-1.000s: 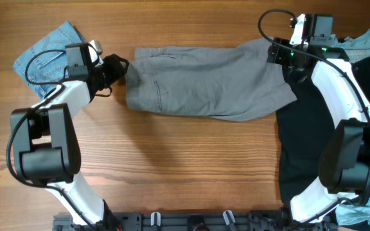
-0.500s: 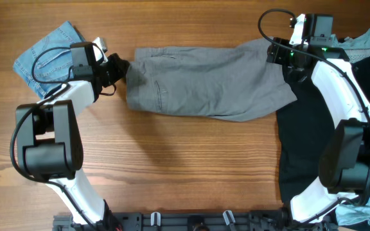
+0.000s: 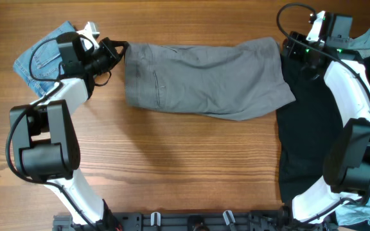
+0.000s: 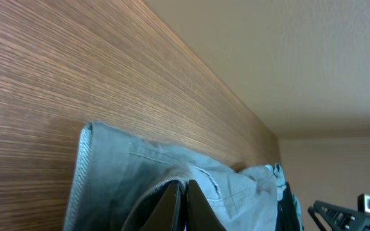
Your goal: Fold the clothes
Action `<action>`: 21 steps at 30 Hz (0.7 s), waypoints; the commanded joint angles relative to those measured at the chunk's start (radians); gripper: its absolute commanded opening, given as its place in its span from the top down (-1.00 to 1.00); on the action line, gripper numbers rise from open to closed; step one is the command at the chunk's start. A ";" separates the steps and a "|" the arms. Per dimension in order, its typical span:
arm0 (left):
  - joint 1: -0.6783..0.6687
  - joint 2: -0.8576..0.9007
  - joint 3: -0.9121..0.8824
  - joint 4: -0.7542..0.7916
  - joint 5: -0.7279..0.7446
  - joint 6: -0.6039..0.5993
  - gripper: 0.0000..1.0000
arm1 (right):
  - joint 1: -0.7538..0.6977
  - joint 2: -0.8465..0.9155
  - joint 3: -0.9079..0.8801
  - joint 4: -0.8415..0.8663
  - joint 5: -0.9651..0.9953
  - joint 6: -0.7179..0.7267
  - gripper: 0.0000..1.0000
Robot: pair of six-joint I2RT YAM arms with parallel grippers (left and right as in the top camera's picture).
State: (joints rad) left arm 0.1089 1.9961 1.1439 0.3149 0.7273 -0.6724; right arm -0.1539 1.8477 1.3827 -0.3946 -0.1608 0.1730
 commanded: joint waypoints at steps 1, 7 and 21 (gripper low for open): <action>-0.020 -0.021 0.017 0.003 0.001 -0.013 0.92 | 0.011 0.068 0.000 0.035 -0.137 -0.137 -0.50; -0.020 -0.021 0.017 -0.035 -0.006 -0.011 0.92 | 0.011 0.200 0.000 0.070 -0.156 -0.109 -0.40; -0.019 -0.021 0.017 -0.095 -0.060 0.014 0.92 | -0.060 0.023 0.001 0.091 -0.200 -0.057 0.91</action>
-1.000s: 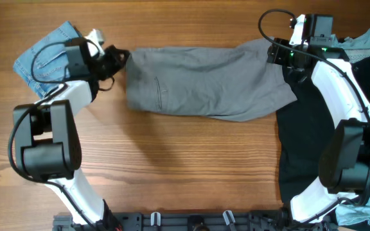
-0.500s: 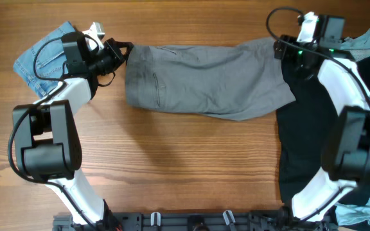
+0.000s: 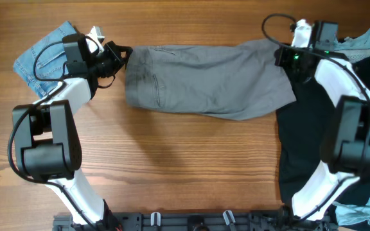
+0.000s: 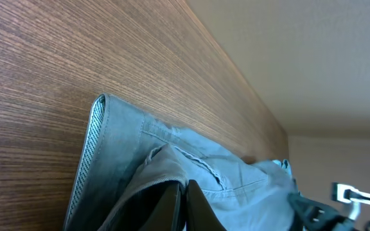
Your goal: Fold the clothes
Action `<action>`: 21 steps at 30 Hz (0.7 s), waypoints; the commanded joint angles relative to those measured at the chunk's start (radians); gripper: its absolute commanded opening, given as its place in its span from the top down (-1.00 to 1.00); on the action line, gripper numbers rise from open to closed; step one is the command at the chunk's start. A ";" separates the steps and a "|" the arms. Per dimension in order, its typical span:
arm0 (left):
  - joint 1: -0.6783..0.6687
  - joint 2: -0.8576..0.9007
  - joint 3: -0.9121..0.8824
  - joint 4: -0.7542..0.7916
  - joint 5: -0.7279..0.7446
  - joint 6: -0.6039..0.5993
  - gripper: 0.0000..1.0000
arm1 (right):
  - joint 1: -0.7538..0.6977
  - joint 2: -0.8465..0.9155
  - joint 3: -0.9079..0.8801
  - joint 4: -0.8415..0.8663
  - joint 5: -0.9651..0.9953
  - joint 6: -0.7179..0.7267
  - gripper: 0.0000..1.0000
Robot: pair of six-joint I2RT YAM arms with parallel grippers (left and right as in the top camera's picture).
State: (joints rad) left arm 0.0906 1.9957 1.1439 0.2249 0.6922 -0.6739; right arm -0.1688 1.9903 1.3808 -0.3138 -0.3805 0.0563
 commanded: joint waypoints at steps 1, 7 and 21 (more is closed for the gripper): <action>-0.001 -0.021 0.017 -0.005 -0.028 0.016 0.92 | -0.051 -0.135 0.003 0.010 0.021 0.060 0.92; -0.001 -0.021 0.017 -0.005 -0.040 0.016 0.92 | -0.066 -0.151 0.002 -0.034 0.021 0.101 0.53; -0.013 -0.019 0.014 -0.570 -0.070 0.431 -0.85 | -0.063 -0.144 0.002 -0.402 -0.089 -0.032 -0.69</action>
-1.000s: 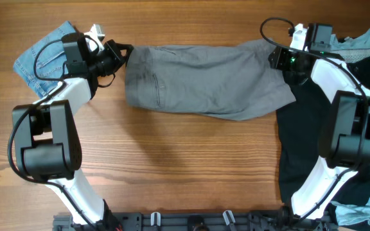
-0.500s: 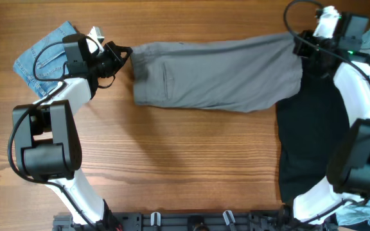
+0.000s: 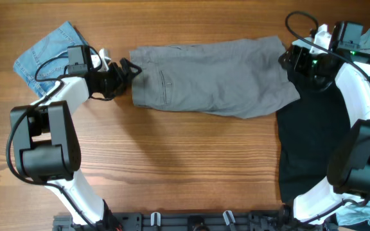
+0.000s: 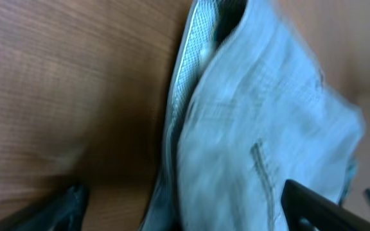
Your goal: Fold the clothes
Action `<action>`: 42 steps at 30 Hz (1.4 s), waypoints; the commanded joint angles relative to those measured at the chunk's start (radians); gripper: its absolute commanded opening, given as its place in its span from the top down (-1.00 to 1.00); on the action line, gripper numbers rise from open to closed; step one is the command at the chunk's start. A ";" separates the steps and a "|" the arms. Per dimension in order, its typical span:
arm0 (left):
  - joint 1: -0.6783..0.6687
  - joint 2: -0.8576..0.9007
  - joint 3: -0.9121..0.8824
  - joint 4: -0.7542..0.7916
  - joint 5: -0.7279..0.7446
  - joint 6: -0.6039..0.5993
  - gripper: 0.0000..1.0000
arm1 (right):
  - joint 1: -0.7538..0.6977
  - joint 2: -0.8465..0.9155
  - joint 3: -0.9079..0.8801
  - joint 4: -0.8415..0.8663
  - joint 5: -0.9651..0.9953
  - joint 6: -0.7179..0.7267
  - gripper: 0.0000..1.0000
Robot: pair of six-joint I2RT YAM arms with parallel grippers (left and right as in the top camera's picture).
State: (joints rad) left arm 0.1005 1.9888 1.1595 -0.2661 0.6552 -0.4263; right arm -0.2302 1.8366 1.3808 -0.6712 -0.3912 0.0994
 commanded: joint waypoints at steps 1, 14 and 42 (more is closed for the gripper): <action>-0.045 -0.010 -0.005 -0.095 -0.040 0.211 -0.80 | 0.002 0.010 0.002 -0.077 -0.082 -0.081 -0.68; -0.188 0.000 -0.014 -0.280 -0.423 0.150 0.92 | 0.080 0.009 0.002 -0.192 -0.247 -0.154 -0.47; 0.018 -0.224 -0.016 -0.649 -0.522 0.204 -0.93 | 0.361 0.038 -0.282 -0.021 0.099 0.149 0.49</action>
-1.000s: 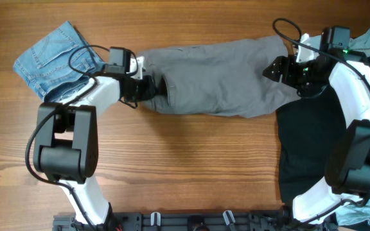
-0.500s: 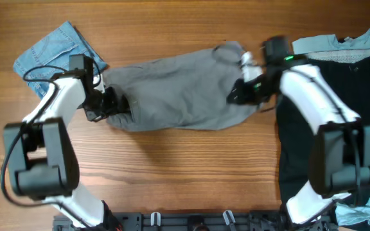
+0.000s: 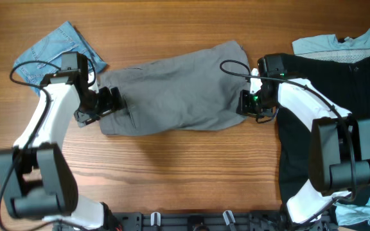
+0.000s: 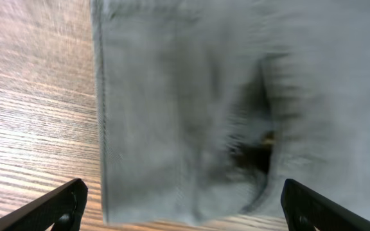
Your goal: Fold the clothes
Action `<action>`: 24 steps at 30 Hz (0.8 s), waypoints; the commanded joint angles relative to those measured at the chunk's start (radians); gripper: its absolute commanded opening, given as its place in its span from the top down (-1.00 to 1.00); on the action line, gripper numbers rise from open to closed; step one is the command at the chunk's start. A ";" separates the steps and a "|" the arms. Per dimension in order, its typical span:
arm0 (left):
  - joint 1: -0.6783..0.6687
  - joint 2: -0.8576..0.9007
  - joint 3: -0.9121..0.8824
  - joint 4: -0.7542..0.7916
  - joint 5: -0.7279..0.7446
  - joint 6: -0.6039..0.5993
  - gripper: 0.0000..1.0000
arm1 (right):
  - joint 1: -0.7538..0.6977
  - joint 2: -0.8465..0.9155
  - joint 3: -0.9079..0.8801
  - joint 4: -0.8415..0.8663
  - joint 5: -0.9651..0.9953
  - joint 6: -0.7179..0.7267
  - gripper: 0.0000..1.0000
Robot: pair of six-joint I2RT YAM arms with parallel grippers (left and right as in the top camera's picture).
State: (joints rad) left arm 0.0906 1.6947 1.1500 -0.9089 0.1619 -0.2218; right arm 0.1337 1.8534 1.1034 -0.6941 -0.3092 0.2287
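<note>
Grey shorts [image 3: 178,86] lie spread across the middle of the wooden table [image 3: 185,167], tilted up to the right. My left gripper [image 3: 115,102] is over their left end. In the left wrist view it [image 4: 185,218] is open, with its fingertips [image 4: 60,206] wide apart and the grey shorts [image 4: 185,96] flat below, blurred. My right gripper [image 3: 243,104] is at the right edge of the shorts. Its fingers are too small to tell whether they hold the cloth.
A folded blue denim piece [image 3: 56,45] lies at the back left. A black garment [image 3: 307,147] covers the right side under my right arm. A pale blue garment [image 3: 339,42] lies behind it, with more pale cloth [image 3: 365,215] at the front right corner.
The shorts have shifted left and toward the front and now lie tilted. My left gripper was beside their left edge and is now above their left end. My right gripper has come forward and left.
First my left gripper was shut on the left edge of the shorts at the back, with my right gripper at their right corner. By 1.4 s ago the left gripper was open beside that edge. Now the shorts lie nearer the table's middle, with both grippers at their ends.
</note>
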 commanded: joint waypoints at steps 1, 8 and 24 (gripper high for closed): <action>0.054 0.105 -0.006 -0.003 -0.030 -0.003 -0.99 | -0.002 0.021 -0.005 0.001 0.017 0.036 0.49; 0.159 0.218 -0.006 0.065 0.196 0.084 -0.92 | -0.002 0.022 -0.005 0.002 0.016 0.037 0.49; 0.122 0.336 0.113 -0.036 0.203 0.102 0.92 | -0.003 0.020 -0.005 -0.026 0.017 0.034 0.60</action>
State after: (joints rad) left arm 0.1650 2.0037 1.2140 -0.8078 0.4957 -0.1196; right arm 0.1337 1.8534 1.1030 -0.6983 -0.3084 0.2504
